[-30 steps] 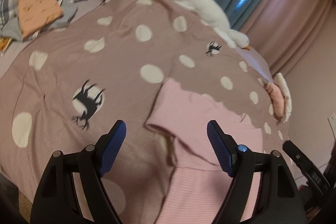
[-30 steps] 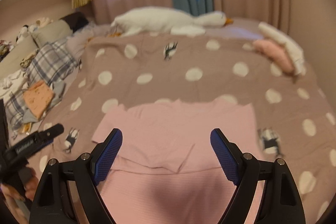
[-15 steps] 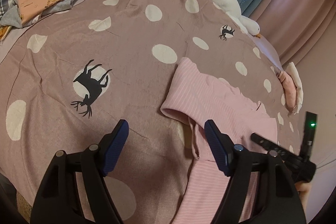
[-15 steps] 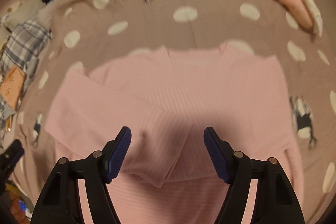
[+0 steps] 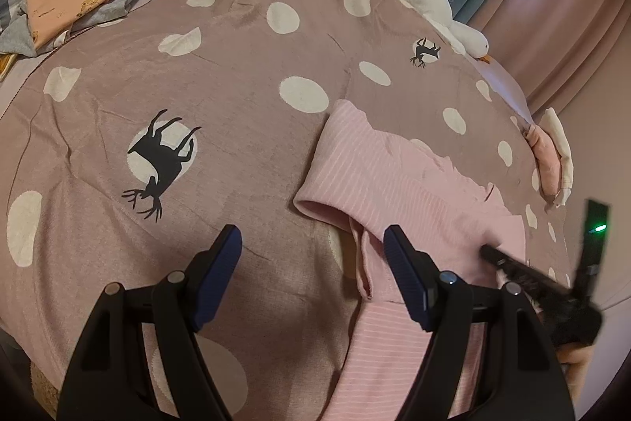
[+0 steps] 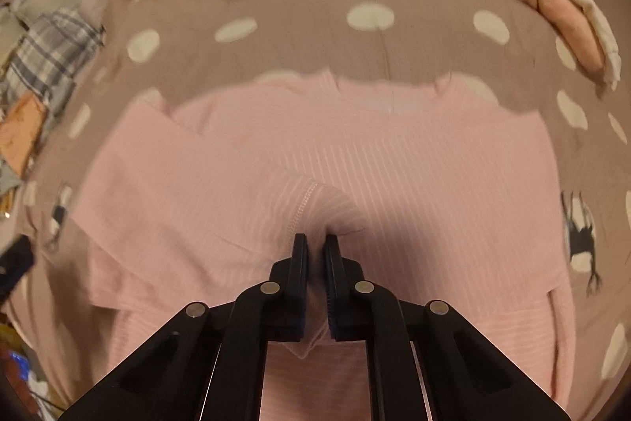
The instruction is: Fold small clothes
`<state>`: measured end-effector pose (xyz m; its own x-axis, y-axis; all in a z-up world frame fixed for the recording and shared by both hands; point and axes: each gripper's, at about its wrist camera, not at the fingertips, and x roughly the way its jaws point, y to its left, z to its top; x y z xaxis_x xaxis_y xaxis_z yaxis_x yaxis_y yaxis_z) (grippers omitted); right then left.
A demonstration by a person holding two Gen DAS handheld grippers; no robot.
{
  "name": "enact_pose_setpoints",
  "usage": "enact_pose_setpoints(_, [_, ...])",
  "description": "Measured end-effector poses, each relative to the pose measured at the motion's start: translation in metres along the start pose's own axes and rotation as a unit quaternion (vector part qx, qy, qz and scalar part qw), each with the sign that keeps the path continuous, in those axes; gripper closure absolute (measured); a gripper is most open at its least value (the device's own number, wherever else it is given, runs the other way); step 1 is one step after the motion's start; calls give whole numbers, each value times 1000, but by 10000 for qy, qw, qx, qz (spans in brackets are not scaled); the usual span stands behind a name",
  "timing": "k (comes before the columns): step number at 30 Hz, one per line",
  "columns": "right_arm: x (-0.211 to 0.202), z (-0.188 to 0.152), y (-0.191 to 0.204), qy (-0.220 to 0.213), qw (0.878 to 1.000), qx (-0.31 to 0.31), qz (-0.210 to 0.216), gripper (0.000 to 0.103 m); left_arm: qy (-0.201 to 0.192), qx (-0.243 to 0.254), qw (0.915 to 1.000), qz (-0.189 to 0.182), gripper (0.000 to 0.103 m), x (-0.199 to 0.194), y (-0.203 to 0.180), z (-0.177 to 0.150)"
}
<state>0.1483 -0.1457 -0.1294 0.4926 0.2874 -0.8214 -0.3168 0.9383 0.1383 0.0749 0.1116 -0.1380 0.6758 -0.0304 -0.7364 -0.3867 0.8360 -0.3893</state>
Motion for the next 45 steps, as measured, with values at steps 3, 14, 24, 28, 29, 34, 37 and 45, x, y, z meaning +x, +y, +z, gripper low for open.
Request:
enact_pose_setpoints(3, [-26,11,3,-312,9994,-73,121,94,-2,9,10000,-7,29,0,-1,1])
enact_pose_setpoints(14, [-114,72,-3,-1674,9853,-319,63,94,-86,64,9999,-40,29,-6,-10,10])
enact_pose_setpoints(24, [-128,79,-35,-1847,9818,-143,-412,94,-20,172,9998,-76,29,-1,-22,13])
enact_pose_setpoints(28, [-125,76,-49,-1788,9817,-30,-651,94,22,246,9997,-75,29,3,-30,14])
enact_pose_setpoints(29, [-122,75,-54,-1756,9819,15,-714,94,40,279,9996,-91,29,4,-33,14])
enact_pose_setpoints(34, [-111,72,-67,-1595,9838,73,-816,94,134,395,9990,-188,29,13,-46,16])
enact_pose_setpoints(37, [-104,69,-76,-1503,9850,146,-831,94,211,435,9984,-300,38,21,-55,19])
enact_pose_setpoints(45, [-87,60,-96,-1244,9877,330,-887,94,665,546,9939,-686,75,58,-78,18])
